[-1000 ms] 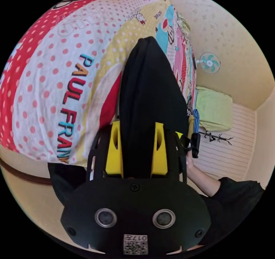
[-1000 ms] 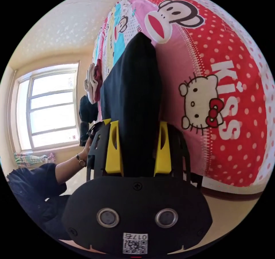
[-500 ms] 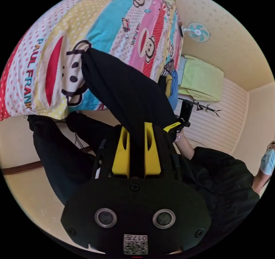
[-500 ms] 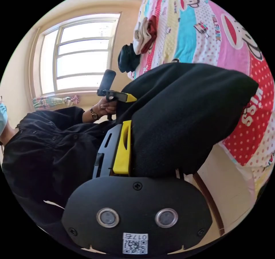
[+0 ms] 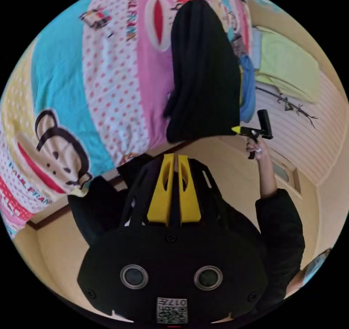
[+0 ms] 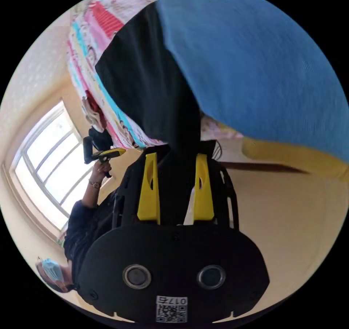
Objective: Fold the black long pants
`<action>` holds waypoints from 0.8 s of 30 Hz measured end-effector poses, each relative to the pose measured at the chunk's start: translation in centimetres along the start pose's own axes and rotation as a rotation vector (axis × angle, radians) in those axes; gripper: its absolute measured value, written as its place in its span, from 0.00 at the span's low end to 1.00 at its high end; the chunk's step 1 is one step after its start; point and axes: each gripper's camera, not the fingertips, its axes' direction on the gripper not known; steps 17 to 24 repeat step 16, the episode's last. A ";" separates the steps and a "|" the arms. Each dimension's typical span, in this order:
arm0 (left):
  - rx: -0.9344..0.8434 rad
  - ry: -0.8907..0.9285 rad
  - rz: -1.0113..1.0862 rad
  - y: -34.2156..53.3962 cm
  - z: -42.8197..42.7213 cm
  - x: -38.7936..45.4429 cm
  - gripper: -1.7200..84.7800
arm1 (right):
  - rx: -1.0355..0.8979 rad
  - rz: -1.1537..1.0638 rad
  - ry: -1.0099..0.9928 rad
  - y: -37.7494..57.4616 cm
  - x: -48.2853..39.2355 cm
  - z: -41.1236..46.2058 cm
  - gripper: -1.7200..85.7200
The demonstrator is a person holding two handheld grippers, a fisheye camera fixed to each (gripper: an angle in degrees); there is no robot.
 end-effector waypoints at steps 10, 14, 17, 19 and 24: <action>0.376 0.411 -0.915 30.0 -4.9 -29.1 0.01 | -0.807 0.189 0.198 9.5 5.6 26.7 0.03; 0.468 0.592 -1.127 38.7 -1.9 -31.0 0.01 | -1.308 0.190 0.547 15.0 5.3 34.0 0.02; 0.492 0.598 -1.116 38.9 -1.1 -30.5 0.01 | -1.319 0.179 0.637 14.4 3.9 34.0 0.02; 0.492 0.598 -1.116 38.9 -1.1 -30.5 0.01 | -1.319 0.179 0.637 14.4 3.9 34.0 0.02; 0.492 0.598 -1.116 38.9 -1.1 -30.5 0.01 | -1.319 0.179 0.637 14.4 3.9 34.0 0.02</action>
